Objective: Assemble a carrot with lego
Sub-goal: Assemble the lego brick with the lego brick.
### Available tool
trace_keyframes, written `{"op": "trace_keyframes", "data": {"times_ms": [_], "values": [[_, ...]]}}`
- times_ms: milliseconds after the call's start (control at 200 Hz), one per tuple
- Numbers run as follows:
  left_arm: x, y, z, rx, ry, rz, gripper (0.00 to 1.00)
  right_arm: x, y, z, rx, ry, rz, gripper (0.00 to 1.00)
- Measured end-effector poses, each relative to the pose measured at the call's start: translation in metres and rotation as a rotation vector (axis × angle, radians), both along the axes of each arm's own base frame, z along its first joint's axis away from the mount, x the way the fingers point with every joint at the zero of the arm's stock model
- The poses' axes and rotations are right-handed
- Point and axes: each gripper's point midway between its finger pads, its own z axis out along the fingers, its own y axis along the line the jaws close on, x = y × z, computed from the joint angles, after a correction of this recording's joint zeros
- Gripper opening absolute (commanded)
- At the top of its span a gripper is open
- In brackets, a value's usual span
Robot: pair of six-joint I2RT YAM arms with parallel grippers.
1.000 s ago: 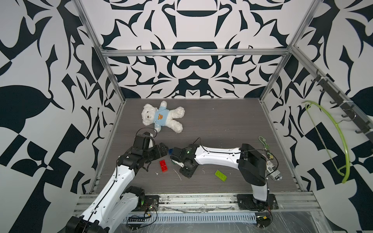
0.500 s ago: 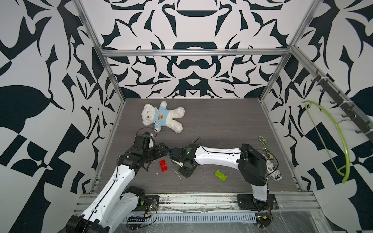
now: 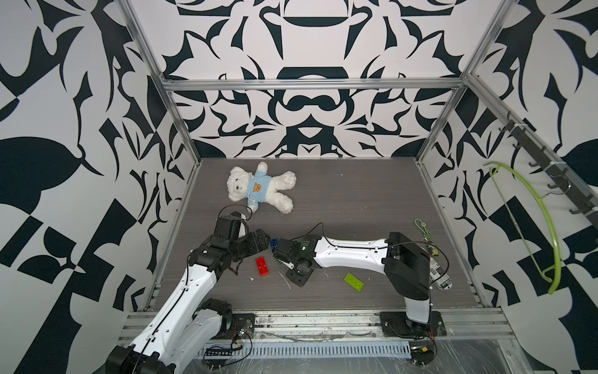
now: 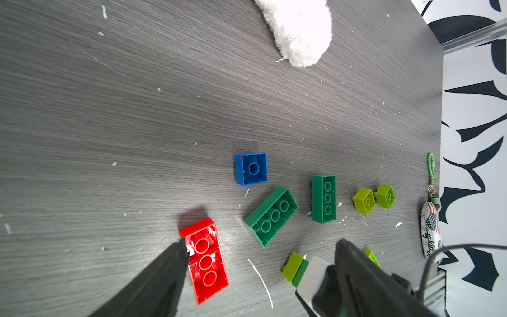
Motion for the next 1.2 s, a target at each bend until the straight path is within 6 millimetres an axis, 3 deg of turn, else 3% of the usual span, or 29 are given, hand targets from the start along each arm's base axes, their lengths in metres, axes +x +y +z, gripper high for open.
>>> {"op": "trace_keyframes", "data": {"times_ms": [170, 505, 645, 755, 810, 1045, 1200], "values": [[0.000, 0.000, 0.000, 0.000, 0.000, 0.000, 0.91, 0.000, 0.000, 0.000, 0.000, 0.000, 0.005, 0.29], [0.000, 0.000, 0.001, 0.000, -0.004, 0.001, 0.91, -0.002, 0.000, -0.003, -0.004, 0.012, 0.014, 0.32], [0.000, 0.001, 0.003, 0.000, -0.013, 0.003, 0.91, -0.002, 0.001, -0.004, -0.005, 0.011, 0.028, 0.53], [0.000, 0.001, 0.003, 0.001, -0.015, 0.004, 0.91, -0.004, -0.003, -0.022, -0.053, 0.030, 0.037, 0.86], [0.000, 0.001, 0.003, 0.002, -0.015, 0.005, 0.91, 0.000, 0.000, -0.017, -0.048, 0.019, 0.054, 0.99], [0.000, 0.002, 0.003, 0.004, -0.015, 0.007, 0.91, 0.005, 0.018, 0.009, 0.028, -0.009, 0.070, 1.00], [0.004, 0.003, 0.011, 0.004, -0.030, 0.021, 0.91, 0.002, 0.014, 0.053, 0.130, -0.033, 0.061, 0.99]]}}
